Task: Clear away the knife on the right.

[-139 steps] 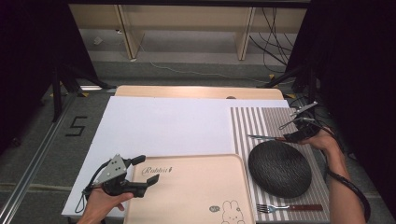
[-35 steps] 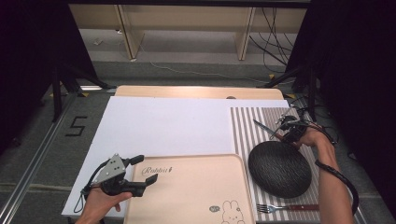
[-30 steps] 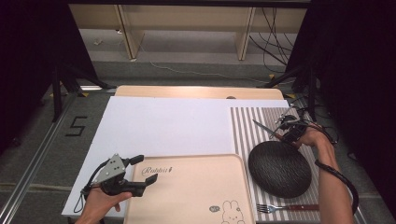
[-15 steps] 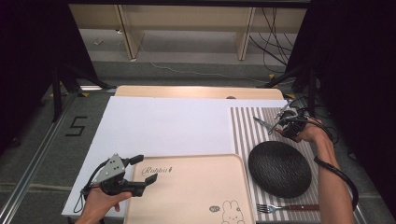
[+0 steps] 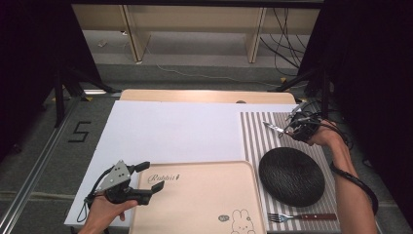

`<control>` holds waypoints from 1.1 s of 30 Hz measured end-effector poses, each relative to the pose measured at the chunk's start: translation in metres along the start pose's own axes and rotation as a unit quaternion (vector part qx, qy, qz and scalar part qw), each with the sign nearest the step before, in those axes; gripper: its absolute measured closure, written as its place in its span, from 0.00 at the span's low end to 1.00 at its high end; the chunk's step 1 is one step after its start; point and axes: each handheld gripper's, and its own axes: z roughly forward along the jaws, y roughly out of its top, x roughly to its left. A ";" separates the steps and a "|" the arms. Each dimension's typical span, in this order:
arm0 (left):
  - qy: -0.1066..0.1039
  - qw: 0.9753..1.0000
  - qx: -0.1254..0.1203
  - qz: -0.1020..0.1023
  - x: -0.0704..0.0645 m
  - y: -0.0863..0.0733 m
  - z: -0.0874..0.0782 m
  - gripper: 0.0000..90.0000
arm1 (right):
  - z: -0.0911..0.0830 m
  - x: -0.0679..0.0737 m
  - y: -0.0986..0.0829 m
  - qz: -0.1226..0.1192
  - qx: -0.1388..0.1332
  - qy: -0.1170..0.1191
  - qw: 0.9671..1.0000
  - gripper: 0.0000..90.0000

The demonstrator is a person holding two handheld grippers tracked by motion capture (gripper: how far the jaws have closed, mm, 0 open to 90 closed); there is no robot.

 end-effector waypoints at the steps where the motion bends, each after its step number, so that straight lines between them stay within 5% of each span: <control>1: -0.003 1.000 -0.001 0.000 0.000 0.000 0.000 0.19 | -0.001 0.000 0.001 0.000 0.001 -0.002 1.000 0.86; 18: 0.002 1.000 -0.001 -0.003 0.000 0.000 -0.001 0.19 | -0.038 0.010 0.010 0.029 -0.034 0.000 0.999 0.86; 33: 0.001 1.000 -0.003 0.002 0.001 0.001 -0.001 0.19 | -0.074 0.065 0.019 -0.007 -0.076 0.006 0.997 0.86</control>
